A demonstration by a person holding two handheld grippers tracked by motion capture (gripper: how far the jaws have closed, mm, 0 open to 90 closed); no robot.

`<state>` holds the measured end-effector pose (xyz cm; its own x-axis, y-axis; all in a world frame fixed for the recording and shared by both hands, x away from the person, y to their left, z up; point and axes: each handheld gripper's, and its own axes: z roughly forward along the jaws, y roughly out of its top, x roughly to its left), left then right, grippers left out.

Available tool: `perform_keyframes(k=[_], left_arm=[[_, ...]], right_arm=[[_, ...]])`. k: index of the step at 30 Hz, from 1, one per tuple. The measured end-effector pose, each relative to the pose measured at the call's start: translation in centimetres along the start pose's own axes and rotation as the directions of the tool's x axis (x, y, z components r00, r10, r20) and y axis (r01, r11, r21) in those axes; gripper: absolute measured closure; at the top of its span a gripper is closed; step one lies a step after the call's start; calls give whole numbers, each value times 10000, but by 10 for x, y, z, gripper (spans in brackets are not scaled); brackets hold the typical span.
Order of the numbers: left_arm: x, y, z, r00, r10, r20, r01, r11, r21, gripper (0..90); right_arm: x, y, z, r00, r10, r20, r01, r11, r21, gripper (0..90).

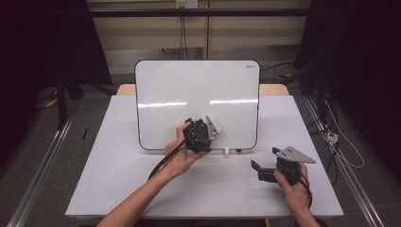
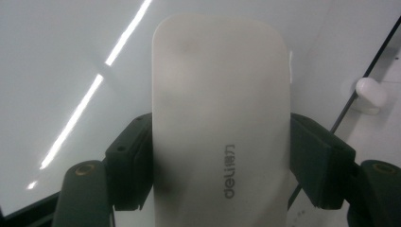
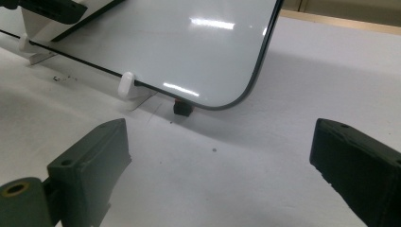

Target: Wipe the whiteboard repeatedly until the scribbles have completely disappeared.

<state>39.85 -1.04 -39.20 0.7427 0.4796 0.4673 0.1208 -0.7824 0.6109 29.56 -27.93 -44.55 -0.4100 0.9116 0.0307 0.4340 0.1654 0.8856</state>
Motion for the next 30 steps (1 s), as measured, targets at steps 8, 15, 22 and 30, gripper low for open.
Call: perform_keyframes(k=[8, 15, 22, 30], left_arm=[[-22, 22, 11, 9965, 821, 150, -823, 9966, 100, 299], [-32, 37, 18, 9928, 1174, 245, -1179, 9928, 201, 299], [-40, 49, 24, 9898, 1370, 389, -1376, 9904, 135, 299], [-41, 36, 20, 9823, 1802, 516, -1802, 9836, -59, 300]], right_arm=[[0, 0, 1, 10000, 12, -16, -12, 10000, -2, 57], [-2, 0, 0, 10000, 39, 6, -39, 10000, -37, 56], [-1, 0, 1, 10000, 6, -34, -6, 10000, -30, 56], [-3, -1, -1, 10000, 60, -32, -60, 10000, -44, 56]])
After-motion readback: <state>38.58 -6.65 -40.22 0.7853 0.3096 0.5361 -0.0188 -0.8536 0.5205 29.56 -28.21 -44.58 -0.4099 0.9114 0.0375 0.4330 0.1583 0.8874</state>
